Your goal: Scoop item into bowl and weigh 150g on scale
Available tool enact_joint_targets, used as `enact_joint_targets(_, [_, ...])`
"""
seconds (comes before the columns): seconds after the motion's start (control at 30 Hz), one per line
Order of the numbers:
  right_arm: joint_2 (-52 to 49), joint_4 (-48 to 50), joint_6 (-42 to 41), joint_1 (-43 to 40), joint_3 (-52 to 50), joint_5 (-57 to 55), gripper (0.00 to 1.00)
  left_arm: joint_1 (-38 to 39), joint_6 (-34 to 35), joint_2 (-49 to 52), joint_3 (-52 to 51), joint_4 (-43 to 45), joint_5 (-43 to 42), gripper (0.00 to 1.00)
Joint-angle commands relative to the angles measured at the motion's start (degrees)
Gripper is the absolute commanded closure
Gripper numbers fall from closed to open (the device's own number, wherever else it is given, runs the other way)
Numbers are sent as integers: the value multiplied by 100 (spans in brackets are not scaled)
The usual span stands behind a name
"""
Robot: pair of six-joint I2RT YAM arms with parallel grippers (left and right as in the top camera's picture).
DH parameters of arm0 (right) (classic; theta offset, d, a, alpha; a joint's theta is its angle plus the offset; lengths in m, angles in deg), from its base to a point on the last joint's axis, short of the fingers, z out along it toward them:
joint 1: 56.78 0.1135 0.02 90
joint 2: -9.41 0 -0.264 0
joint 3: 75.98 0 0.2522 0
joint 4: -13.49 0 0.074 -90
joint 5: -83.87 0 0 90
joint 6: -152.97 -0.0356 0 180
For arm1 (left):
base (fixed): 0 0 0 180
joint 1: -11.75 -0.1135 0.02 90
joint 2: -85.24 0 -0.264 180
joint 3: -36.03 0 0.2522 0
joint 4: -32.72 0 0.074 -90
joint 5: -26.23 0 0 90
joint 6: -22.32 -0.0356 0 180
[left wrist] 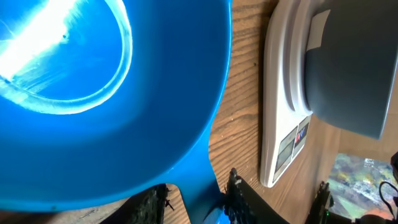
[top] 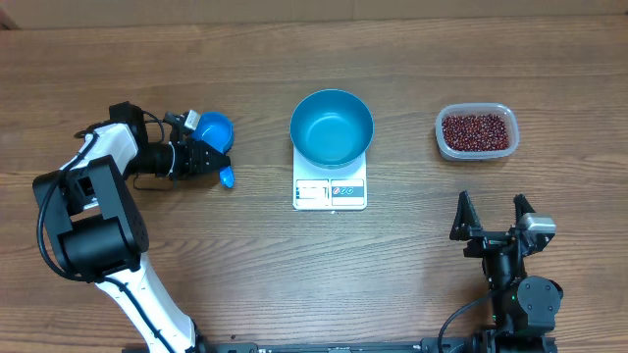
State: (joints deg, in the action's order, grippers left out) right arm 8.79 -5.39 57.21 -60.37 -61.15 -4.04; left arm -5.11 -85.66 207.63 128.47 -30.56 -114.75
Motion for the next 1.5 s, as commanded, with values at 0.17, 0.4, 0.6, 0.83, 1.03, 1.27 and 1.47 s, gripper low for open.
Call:
enact_joint_targets(0.17, [35,39,17,4,-59,-55,0,39,195,28,-63,291,-308,60])
enact_joint_targets(0.4, [35,39,17,4,-59,-55,0,39,479,28,-63,525,-308,45])
enact_joint_targets(0.6, [35,39,17,4,-59,-55,0,39,673,28,-63,457,-310,55])
enact_joint_targets(0.83, [35,39,17,4,-59,-55,0,-68,833,28,-52,551,-308,56])
enact_joint_targets(1.03, [35,39,17,4,-59,-55,0,-197,1338,28,-52,892,-817,50])
enact_joint_targets(1.27, [35,39,17,4,-57,-55,0,-179,1327,28,-52,920,-1130,62])
enact_joint_targets(1.47, [35,39,17,4,-59,-55,0,-114,1331,28,-59,907,-743,77])
